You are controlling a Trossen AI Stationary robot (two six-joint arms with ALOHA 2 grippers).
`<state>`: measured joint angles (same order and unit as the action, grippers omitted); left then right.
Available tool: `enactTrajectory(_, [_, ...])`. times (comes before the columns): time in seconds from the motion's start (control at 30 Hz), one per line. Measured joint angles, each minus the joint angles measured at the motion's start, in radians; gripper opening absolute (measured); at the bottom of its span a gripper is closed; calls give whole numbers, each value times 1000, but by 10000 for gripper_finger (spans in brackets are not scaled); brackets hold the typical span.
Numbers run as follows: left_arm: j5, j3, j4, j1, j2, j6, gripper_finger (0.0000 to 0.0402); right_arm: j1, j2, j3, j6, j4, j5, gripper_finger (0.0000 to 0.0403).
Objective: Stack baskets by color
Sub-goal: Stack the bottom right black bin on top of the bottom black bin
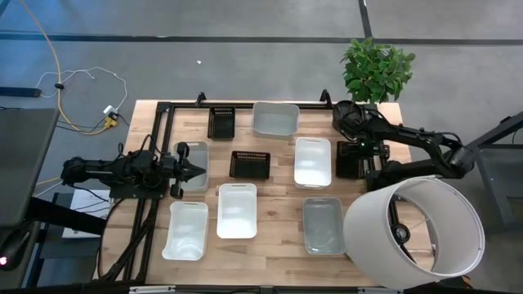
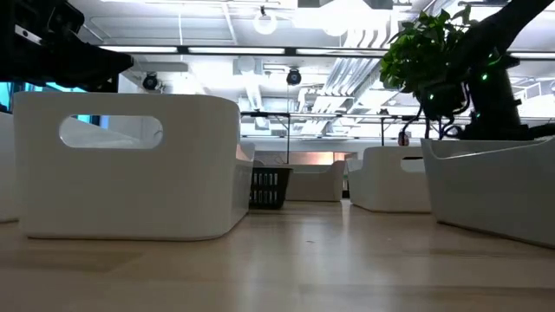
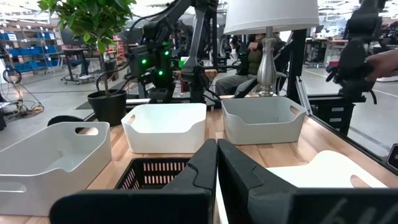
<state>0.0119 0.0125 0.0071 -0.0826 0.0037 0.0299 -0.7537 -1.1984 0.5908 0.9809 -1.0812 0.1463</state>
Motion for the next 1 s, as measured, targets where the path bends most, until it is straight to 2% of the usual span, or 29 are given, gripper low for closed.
enactTrajectory(0.13, [0, 0, 0, 0, 0, 0, 3, 35, 94, 46, 40, -94, 34, 10])
enactTrajectory(0.33, [0, 0, 0, 0, 0, 0, 3, 107, 223, 194, 104, -198, 91, 2])
enactTrajectory(0.53, [0, 0, 0, 0, 0, 0, 3, 192, 264, 397, 139, -332, 182, 1])
enactTrajectory(0.63, [0, 0, 0, 0, 0, 0, 3, 244, 264, 493, 128, -352, 181, 1])
enactTrajectory(0.8, [0, 0, 0, 0, 0, 0, 3, 391, 246, 547, 118, -247, 120, 0])
enactTrajectory(1.0, [0, 0, 0, 0, 0, 0, 3, 640, 140, 489, 73, 86, 90, 0])
